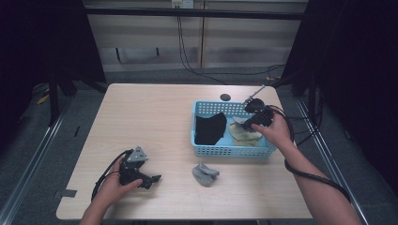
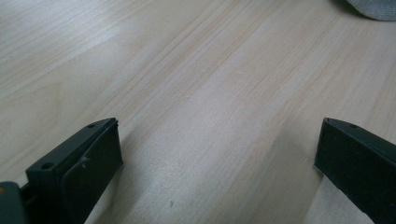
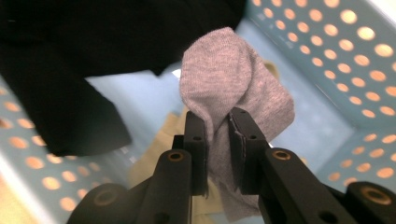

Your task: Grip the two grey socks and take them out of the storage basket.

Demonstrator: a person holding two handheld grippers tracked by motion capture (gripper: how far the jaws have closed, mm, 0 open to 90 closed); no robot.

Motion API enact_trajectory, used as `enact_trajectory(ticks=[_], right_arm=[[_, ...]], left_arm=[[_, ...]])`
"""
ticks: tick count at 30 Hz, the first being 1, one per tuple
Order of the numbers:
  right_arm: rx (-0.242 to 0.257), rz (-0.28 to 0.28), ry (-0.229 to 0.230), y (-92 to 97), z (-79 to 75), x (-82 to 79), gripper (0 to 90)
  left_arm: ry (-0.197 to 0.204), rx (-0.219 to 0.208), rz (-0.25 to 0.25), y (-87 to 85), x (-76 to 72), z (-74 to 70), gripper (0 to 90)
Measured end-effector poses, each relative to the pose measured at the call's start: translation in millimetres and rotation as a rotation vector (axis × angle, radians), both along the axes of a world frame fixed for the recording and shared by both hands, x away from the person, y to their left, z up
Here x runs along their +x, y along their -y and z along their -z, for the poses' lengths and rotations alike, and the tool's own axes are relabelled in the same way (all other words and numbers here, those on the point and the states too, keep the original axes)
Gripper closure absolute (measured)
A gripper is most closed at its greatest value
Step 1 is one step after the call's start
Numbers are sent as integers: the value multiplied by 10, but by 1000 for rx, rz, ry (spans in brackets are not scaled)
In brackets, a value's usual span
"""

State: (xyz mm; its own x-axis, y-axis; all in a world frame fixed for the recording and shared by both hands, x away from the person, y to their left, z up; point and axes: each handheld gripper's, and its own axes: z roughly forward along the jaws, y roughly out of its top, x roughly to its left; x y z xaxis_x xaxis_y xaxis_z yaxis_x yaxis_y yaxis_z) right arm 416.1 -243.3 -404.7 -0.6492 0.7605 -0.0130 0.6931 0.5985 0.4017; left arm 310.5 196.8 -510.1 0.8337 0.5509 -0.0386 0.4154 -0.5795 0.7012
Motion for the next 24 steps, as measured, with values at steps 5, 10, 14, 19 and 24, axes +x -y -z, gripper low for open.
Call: enact_trajectory(ticks=[5,10,14,19,24], right_arm=[[15,-38,9,-76,-77,-64,782],[11,-63,2,-130,-114,-110,783],[12,-81,1,-163,-142,-146,783],[22,-99,0,-207,-173,-193,783],[26,-131,6,-261,-221,-235,783]], left_arm=[[5,7,4,2,1,-1,0],[5,8,4,2,1,-2,0],[5,7,4,3,1,-1,0],[4,3,2,1,1,-1,0],[4,4,2,3,1,-1,0]])
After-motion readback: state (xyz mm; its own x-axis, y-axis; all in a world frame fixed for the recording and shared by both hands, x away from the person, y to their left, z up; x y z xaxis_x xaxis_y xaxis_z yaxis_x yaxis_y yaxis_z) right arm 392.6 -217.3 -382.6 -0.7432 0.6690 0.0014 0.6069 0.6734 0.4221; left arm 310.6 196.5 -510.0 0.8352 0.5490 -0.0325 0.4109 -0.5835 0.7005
